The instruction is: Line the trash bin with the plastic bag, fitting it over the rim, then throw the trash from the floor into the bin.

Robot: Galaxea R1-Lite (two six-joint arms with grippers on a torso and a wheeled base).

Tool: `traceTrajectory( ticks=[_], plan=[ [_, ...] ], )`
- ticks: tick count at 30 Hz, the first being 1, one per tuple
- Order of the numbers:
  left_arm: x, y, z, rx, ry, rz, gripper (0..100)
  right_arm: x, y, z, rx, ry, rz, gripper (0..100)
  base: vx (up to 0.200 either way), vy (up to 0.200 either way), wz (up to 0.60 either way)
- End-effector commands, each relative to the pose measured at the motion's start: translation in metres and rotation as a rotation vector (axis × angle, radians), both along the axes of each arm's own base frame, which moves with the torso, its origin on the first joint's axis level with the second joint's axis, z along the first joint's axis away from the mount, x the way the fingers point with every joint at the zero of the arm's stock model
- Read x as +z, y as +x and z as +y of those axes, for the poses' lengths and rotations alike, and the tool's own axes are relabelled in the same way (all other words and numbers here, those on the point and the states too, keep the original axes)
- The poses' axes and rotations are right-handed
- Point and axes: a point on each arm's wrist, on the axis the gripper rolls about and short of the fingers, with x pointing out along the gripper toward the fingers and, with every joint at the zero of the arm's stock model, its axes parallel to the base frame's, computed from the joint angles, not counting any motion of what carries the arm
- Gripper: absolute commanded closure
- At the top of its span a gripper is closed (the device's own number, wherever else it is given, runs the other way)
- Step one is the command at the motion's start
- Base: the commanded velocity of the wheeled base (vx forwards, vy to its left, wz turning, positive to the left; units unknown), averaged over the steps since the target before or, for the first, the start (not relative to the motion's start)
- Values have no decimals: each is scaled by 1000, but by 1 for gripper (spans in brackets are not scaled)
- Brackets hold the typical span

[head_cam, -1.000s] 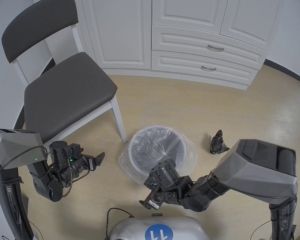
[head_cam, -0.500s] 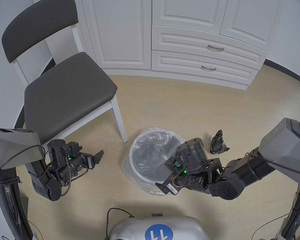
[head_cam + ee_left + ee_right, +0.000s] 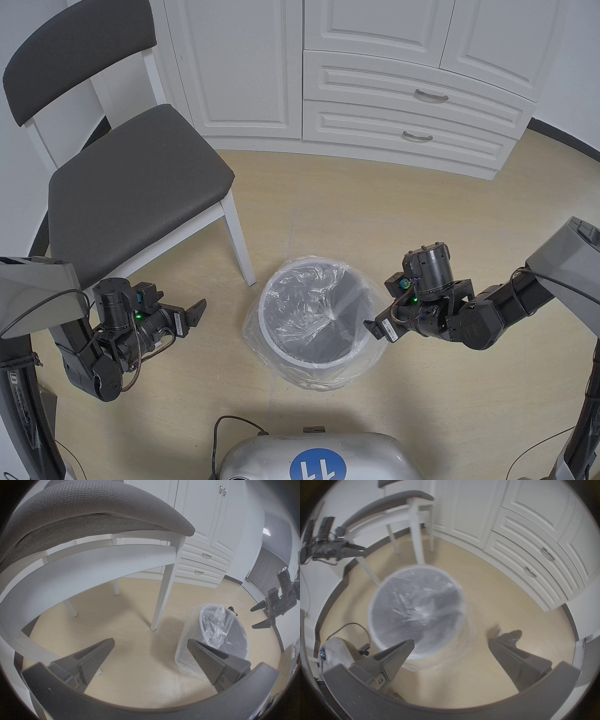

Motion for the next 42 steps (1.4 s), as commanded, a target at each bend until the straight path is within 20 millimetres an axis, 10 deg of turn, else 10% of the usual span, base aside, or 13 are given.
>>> traceTrajectory(
  ticks=[1,30,42],
  plan=[
    [-1,0,0,1,0,2,0,-6,12,-23,-67,-2,14,0,0,0,0],
    [-2,-1,-1,-3,1,8,0,-126,67,-21,-190,104,155,0,0,0,0],
    [-5,-3,-3,-10,3,20,0,-97,53,-32,-200,114,135,0,0,0,0]
  ],
)
